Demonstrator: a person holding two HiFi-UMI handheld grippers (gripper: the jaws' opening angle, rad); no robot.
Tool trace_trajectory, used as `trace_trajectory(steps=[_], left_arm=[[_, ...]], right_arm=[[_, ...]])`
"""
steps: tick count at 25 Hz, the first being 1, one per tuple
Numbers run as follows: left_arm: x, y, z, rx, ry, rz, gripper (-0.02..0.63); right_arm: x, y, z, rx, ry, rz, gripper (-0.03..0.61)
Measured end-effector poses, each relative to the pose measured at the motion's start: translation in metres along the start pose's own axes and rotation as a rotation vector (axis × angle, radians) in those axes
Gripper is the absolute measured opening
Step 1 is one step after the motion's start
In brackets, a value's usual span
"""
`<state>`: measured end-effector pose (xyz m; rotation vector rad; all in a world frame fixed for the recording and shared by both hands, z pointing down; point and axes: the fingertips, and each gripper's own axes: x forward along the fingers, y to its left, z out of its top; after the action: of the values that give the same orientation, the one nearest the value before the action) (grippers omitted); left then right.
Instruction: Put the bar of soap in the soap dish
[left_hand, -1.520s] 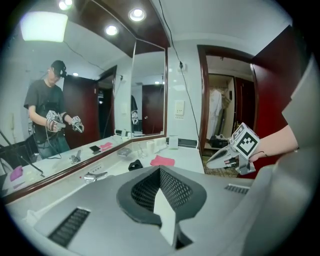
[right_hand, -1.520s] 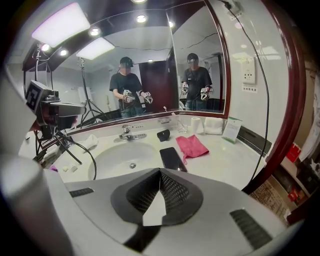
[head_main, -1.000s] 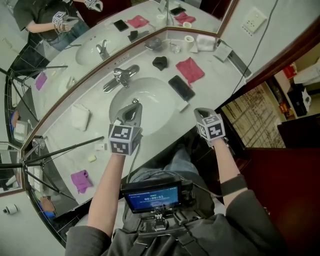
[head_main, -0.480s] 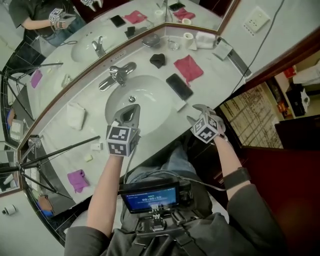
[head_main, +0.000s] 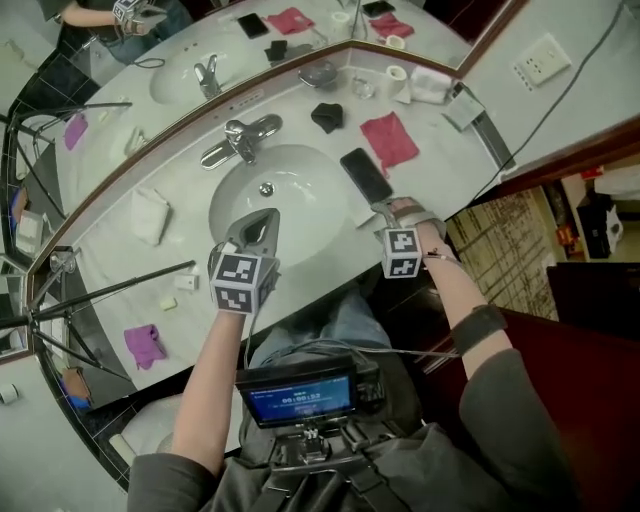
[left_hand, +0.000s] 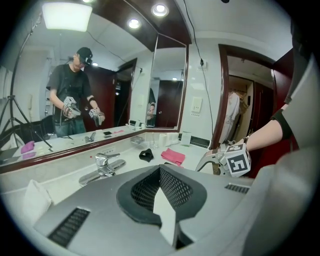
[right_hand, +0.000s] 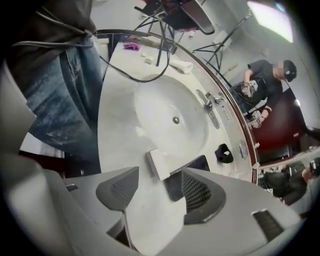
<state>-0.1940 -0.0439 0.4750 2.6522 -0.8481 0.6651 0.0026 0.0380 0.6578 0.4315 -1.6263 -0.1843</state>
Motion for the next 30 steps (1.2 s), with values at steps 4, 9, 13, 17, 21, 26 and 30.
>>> trace_trajectory(steps=[4,9,13,17,21,26,30], left_arm=[[0.005,0.004,-0.004,-0.031,0.008,0.041,0.000],[0.015,0.009,-0.015,-0.086,0.030,0.099,0.000],[0.025,0.013,-0.022,-0.119,0.043,0.129,0.000],[0.036,0.016,-0.027,-0.143,0.050,0.144,0.000],[0.042,0.021,-0.029,-0.155,0.053,0.152,0.000],[0.048,0.026,-0.030,-0.154,0.061,0.148,0.000],[0.055,0.029,-0.029,-0.149,0.069,0.138,0.000]], right_arm=[[0.019,-0.006,0.005,-0.179,-0.014,0.070,0.288],[0.044,-0.002,0.009,-0.288,-0.064,0.177,0.287],[0.061,0.013,0.005,-0.347,-0.086,0.297,0.264],[0.067,0.015,0.005,-0.367,-0.119,0.331,0.146],[0.068,0.012,0.006,-0.349,-0.126,0.366,0.140],[0.066,0.001,0.009,-0.263,-0.147,0.364,0.140],[0.060,-0.016,0.019,-0.109,-0.190,0.365,0.140]])
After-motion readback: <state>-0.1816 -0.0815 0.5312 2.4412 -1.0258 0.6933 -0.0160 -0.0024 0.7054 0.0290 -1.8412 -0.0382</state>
